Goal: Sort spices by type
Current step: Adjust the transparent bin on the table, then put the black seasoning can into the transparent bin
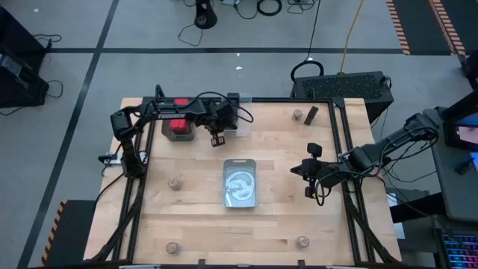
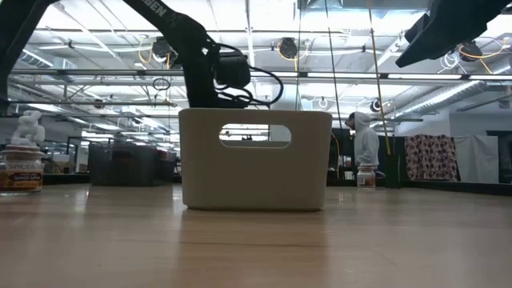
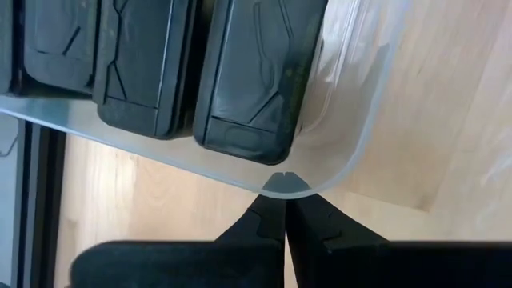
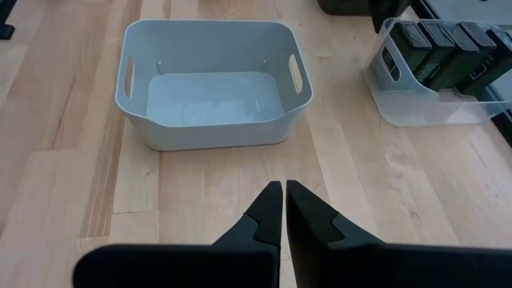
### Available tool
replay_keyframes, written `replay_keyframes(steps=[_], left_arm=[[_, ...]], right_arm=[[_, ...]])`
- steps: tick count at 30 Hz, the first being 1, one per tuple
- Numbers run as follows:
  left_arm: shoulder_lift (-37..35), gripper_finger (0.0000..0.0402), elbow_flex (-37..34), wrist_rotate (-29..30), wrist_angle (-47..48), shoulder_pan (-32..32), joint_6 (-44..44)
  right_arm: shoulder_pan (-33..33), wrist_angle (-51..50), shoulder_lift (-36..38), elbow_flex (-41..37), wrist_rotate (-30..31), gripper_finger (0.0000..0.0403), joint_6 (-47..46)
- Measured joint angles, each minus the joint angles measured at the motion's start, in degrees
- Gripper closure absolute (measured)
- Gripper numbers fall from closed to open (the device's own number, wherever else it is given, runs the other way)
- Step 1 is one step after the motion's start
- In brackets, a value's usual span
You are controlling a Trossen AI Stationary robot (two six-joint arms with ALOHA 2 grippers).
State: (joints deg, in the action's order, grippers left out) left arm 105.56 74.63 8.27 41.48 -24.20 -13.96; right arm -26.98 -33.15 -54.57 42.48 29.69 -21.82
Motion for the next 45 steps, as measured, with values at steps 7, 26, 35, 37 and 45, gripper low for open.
replay_keyframes(steps=[7,26,35,37,45], left_arm=[[0.0,0.0395,0.0,-0.1,-0.3,0.3,0.0],[-2.4,0.0395,3.6,1.4,10.0,1.0,-4.4],[-16.6,0.0398,-1.2,-5.2,1.5,2.9,-4.3],[-21.3,0.0398,-5.4,-10.4,-5.5,3.4,-3.2],[-32.4,0.0399,-29.1,-19.8,-48.5,10.0,2.4]], right_arm=[[0.0,0.1,0.0,0.0,0.0,0.0403,0.0],[0.0,0.2,0.0,0.0,0.2,0.0403,0.0],[0.0,0.2,0.0,0.0,0.9,0.0403,-2.4],[0.0,0.2,0.0,0.0,2.0,0.0403,-3.3],[3.1,0.4,0.0,0.0,16.1,0.0403,-5.1]])
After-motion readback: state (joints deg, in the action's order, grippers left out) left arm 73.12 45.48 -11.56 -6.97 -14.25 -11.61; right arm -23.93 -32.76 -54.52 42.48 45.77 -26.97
